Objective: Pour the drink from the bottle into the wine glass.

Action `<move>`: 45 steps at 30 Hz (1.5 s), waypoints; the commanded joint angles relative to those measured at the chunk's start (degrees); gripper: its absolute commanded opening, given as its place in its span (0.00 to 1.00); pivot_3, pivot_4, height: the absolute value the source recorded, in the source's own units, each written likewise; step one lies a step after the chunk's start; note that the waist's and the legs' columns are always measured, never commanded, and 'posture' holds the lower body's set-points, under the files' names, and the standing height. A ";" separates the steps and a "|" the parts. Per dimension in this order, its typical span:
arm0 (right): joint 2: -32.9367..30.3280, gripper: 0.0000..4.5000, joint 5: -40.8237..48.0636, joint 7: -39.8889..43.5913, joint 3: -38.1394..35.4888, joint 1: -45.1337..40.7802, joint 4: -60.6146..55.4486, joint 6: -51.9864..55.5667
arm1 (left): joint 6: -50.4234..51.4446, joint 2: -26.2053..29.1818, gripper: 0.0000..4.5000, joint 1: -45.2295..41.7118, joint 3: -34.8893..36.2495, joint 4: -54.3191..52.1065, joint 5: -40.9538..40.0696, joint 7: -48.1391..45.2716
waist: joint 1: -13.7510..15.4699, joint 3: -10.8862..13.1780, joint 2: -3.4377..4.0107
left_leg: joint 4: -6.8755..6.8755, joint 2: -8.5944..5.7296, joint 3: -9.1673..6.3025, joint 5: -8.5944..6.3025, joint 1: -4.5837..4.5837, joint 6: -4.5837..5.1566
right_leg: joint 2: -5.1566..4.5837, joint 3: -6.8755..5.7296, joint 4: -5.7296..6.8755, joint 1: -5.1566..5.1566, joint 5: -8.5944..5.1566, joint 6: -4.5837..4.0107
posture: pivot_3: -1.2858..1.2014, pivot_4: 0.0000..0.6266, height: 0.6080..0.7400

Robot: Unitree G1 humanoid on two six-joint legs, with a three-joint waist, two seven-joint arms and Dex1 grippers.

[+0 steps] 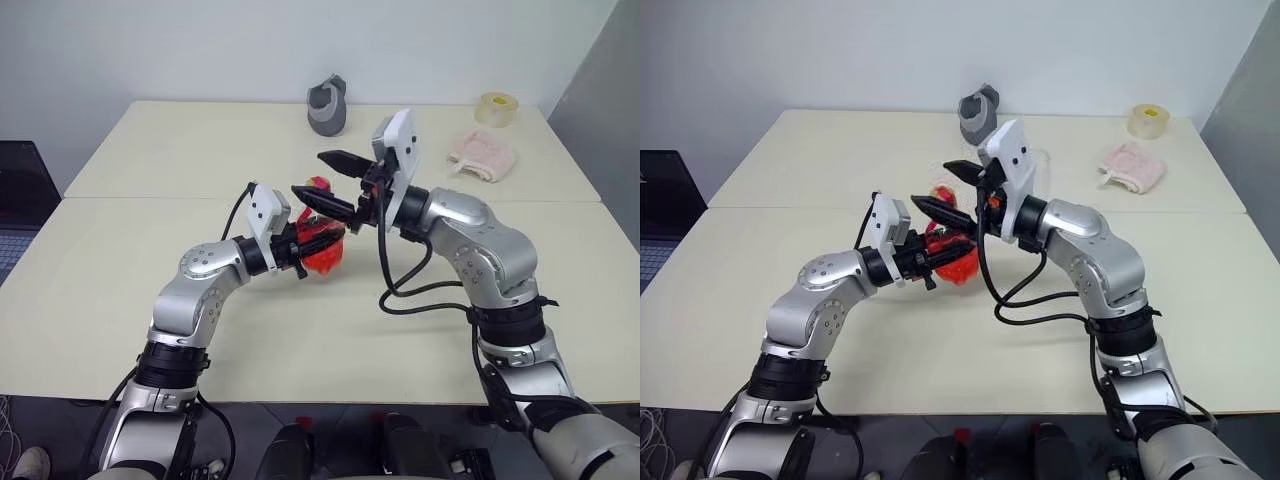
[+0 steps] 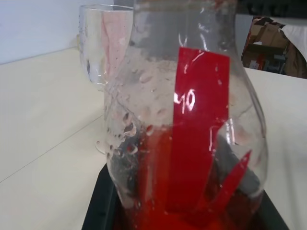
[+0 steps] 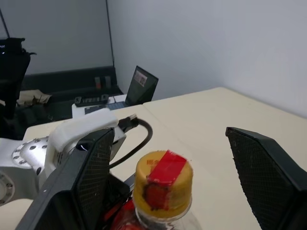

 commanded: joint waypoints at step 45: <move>-4.32 0.88 3.64 2.81 -1.93 0.78 -3.83 -1.06 | 0.20 0.87 0.30 -1.31 1.32 -2.20 -0.89 -1.89 | -0.59 0.00 0.00 | 0.01 0.01 -0.01 -0.04 -0.02 0.07 | 0.01 -0.01 0.01 0.00 0.00 0.00 | 0.52 0.24 1.00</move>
